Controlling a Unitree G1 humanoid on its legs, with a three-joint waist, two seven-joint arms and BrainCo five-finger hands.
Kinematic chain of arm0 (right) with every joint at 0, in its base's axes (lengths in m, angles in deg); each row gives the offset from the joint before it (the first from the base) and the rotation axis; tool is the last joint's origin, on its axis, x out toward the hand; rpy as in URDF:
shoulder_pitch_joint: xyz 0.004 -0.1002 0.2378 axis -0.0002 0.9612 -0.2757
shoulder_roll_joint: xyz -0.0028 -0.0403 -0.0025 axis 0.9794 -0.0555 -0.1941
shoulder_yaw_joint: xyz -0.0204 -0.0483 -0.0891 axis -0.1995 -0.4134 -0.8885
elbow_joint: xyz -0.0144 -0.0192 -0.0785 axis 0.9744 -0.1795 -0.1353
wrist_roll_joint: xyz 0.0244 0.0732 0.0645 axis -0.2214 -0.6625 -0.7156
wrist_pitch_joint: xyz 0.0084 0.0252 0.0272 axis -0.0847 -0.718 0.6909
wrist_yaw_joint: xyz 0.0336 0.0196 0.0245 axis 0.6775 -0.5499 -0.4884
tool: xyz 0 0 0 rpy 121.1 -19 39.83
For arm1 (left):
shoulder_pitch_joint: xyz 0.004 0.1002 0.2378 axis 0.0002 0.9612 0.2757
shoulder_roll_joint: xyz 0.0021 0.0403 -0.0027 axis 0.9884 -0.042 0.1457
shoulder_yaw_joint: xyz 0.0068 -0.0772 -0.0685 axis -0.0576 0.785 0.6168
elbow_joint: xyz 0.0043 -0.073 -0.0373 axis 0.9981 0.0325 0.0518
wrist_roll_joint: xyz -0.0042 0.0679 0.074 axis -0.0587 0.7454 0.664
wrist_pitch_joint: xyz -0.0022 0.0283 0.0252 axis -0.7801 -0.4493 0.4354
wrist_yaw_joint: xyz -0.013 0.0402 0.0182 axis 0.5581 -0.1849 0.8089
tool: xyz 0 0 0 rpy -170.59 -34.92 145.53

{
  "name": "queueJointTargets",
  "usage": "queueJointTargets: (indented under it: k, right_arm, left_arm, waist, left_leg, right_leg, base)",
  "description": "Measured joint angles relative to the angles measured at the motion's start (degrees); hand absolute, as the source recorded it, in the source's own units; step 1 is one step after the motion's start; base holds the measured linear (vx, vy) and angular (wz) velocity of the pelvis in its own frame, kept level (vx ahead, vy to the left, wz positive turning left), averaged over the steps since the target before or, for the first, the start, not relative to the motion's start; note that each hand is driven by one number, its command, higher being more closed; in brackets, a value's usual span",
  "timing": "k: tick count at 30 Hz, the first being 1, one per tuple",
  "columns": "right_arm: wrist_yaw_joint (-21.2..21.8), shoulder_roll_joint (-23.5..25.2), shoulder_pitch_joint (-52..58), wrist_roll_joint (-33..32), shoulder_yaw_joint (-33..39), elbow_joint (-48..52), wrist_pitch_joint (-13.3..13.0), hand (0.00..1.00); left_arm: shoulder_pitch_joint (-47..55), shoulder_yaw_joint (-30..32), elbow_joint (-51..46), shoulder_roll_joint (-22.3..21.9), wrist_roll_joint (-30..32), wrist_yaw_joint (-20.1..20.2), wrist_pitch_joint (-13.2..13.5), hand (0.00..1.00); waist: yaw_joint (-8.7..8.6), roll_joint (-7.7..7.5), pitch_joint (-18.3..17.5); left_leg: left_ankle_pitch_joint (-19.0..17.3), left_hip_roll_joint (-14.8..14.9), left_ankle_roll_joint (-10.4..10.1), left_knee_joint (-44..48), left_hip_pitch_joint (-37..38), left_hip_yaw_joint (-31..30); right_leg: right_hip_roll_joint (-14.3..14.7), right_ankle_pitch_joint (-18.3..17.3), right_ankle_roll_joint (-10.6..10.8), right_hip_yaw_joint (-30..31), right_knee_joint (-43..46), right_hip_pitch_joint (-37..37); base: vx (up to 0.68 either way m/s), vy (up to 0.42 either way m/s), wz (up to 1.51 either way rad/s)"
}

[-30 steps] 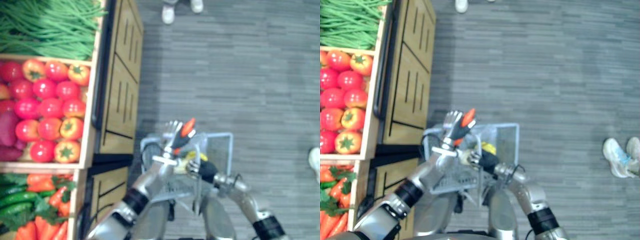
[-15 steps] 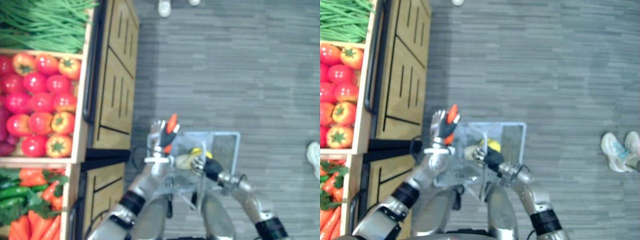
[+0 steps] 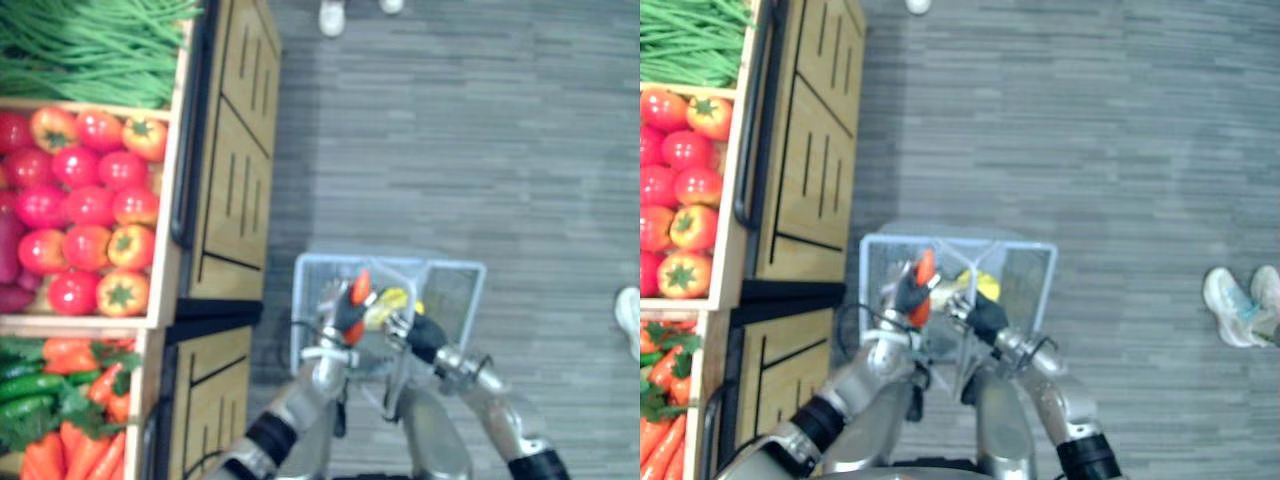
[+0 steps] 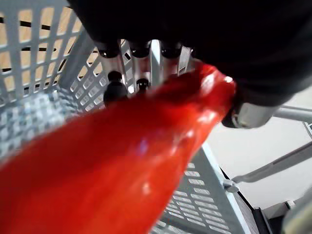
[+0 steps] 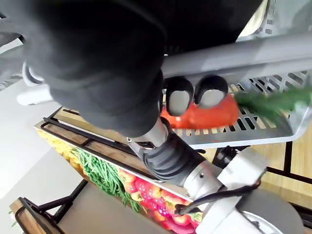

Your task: Pick vegetable in the basket

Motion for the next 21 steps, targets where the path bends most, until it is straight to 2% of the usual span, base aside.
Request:
queueJointTargets:
  k: [15, 18, 21]
  right_arm:
    - [0.0, 0.0, 5.3, 0.0, -0.4, 2.3, -1.4, 1.00]
    - [-0.1, 0.3, 8.3, -0.1, 0.1, 3.9, -2.2, 1.00]
    - [-1.2, 1.0, 10.8, -0.4, 1.4, 3.5, -2.2, 1.00]
  left_arm:
    - [3.1, -1.2, -1.8, -0.3, -0.1, -0.5, 4.9, 0.00]
    - [5.5, -1.0, -5.0, -0.3, 0.0, -0.7, 6.7, 0.00]
    - [8.6, 2.4, -8.1, 0.2, -0.1, -1.6, 7.9, 0.00]
  waist:
    - [-0.14, 0.20, 0.0]
    - [-0.13, 0.80, -0.5]
    - [-0.16, 1.73, -1.5]
  left_leg:
    - [-0.6, 0.6, 0.1, 0.0, 1.6, -0.3]
    - [-1.4, 0.7, 0.0, 0.0, 2.4, -0.2]
    - [-1.3, 0.8, 0.1, -0.2, 3.5, -0.1]
  right_leg:
    - [0.5, 0.0, 0.0, 0.1, 0.1, 2.2]
    - [0.7, -0.3, 0.0, 0.3, 0.1, 2.9]
    - [0.8, -1.0, 0.2, 0.3, 0.0, 4.0]
  base:
    - [0.01, 0.012, 0.00]
    - [0.03, 0.054, -0.02]
    - [0.07, 0.047, -0.01]
